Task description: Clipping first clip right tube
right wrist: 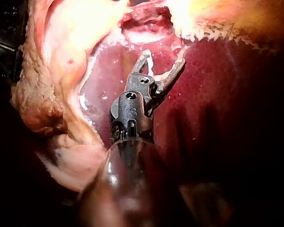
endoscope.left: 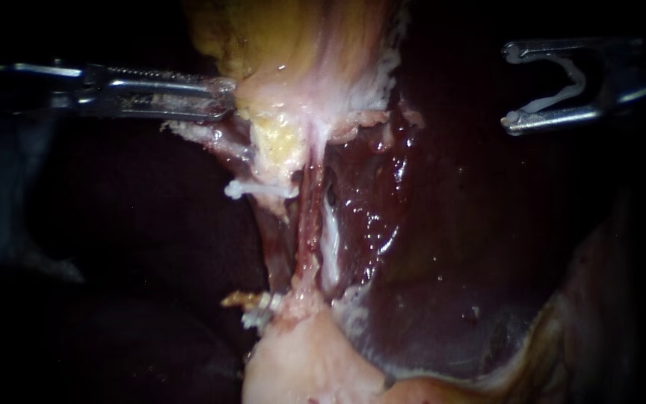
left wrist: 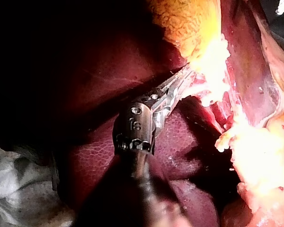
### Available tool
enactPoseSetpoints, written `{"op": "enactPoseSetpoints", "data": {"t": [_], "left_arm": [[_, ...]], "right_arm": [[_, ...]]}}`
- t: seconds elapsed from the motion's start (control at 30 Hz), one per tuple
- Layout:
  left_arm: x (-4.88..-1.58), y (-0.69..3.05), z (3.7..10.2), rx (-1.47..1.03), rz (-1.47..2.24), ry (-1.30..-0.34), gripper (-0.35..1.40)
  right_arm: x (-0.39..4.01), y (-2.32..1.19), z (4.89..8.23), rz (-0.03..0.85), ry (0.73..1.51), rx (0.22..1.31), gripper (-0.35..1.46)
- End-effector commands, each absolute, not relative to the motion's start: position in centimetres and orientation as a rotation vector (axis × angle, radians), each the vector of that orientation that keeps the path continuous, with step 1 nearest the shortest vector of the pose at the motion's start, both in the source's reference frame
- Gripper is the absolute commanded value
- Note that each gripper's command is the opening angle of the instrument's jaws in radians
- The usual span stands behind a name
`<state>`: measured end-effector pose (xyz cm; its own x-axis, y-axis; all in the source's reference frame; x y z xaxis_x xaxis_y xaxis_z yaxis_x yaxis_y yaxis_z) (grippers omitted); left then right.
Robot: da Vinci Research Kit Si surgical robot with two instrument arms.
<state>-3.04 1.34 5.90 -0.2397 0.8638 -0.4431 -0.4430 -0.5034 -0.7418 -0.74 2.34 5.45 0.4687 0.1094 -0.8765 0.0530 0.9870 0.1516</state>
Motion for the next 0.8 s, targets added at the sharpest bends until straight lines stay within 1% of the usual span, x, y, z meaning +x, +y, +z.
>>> {"op": "enactPoseSetpoints", "data": {"t": [0.03,0.13,0.23,0.5,0.57,0.67,0.8], "left_arm": [[-3.03,1.34,5.89,-1.085,1.865,-0.602,-0.35],[-2.94,1.39,5.81,-1.086,1.865,-0.614,-0.35],[-2.8,1.48,5.67,-1.078,1.861,-0.603,-0.35],[-2.3,1.74,5.1,-1.106,1.798,-0.559,-0.35],[-2.21,1.77,5.02,-1.109,1.794,-0.548,-0.35],[-2.17,1.79,4.97,-1.114,1.792,-0.544,-0.35],[-2.24,1.76,5.0,-1.113,1.791,-0.536,-0.35]], "right_arm": [[-0.74,2.34,5.45,0.035,1.084,0.166,0.5],[-0.74,2.34,5.45,0.035,1.084,0.166,0.5],[-0.73,2.34,5.45,0.035,1.084,0.166,0.5],[-0.72,2.34,5.45,0.037,1.086,0.164,0.5],[-0.72,2.34,5.45,0.037,1.086,0.164,0.5],[-0.72,2.34,5.45,0.037,1.086,0.164,0.5],[-0.7,2.31,5.45,0.037,1.085,0.163,0.5]]}}
